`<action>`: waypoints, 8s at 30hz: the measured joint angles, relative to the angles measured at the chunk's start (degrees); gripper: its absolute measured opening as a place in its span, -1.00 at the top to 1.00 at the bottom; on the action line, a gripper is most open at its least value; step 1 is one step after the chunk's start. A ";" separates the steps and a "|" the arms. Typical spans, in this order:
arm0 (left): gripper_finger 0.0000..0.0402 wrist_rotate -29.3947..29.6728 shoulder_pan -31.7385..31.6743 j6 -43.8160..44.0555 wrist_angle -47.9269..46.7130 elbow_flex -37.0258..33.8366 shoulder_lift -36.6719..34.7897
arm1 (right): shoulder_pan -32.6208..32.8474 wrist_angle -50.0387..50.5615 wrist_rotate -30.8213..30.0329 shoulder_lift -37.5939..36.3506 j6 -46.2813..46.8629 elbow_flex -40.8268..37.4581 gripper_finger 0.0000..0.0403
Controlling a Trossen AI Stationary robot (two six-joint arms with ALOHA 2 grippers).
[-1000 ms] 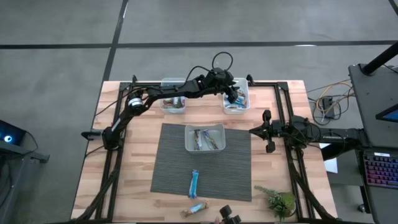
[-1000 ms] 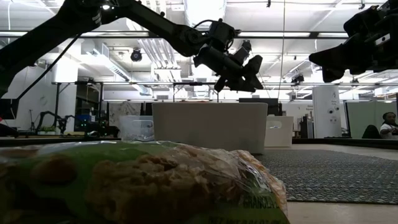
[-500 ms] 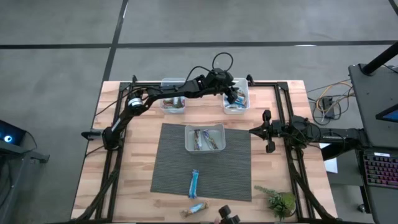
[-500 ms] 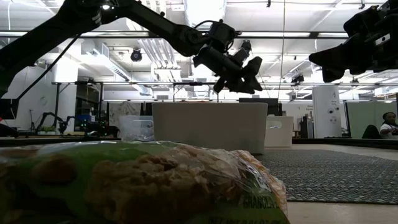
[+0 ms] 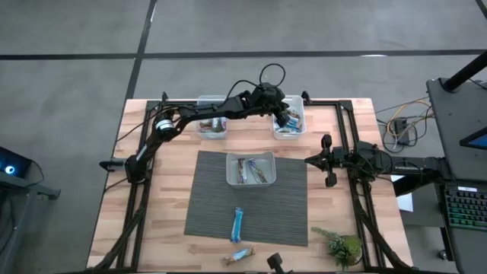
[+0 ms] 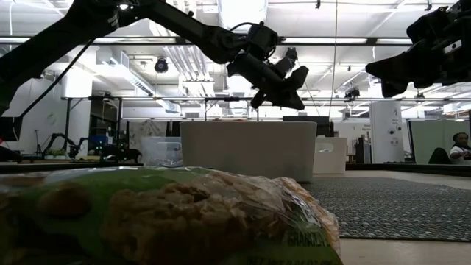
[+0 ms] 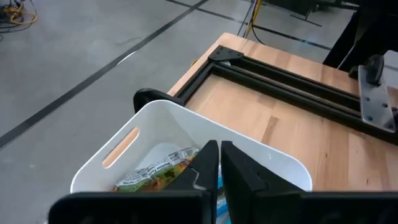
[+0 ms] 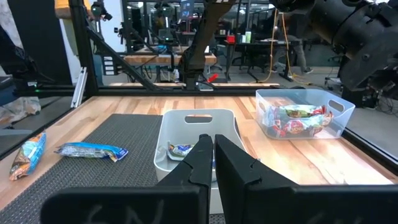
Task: Pick and place Granola Bars by type
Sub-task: Put the blue granola bar into the gray bin
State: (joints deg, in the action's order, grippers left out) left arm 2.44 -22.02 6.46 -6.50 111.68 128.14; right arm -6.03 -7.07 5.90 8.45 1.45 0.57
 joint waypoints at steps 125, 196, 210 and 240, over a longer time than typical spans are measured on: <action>1.00 -5.35 46.81 55.68 -25.10 -22.05 -33.02 | -0.02 0.86 -0.01 1.44 0.00 0.01 0.96; 0.10 0.49 46.77 86.87 -40.65 -19.19 -12.41 | 0.01 0.87 0.02 1.46 0.00 0.01 0.96; -0.10 0.15 45.09 87.96 -36.60 -23.51 -12.41 | -0.01 0.85 -0.01 1.46 0.00 0.01 0.96; -0.10 -0.26 44.40 88.32 -32.69 -27.72 -12.28 | -0.02 0.87 -0.01 1.45 0.00 0.01 0.96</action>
State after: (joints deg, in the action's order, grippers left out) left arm 2.17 22.38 94.78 -39.19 83.96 115.85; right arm -6.04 -6.20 5.89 9.89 1.45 0.58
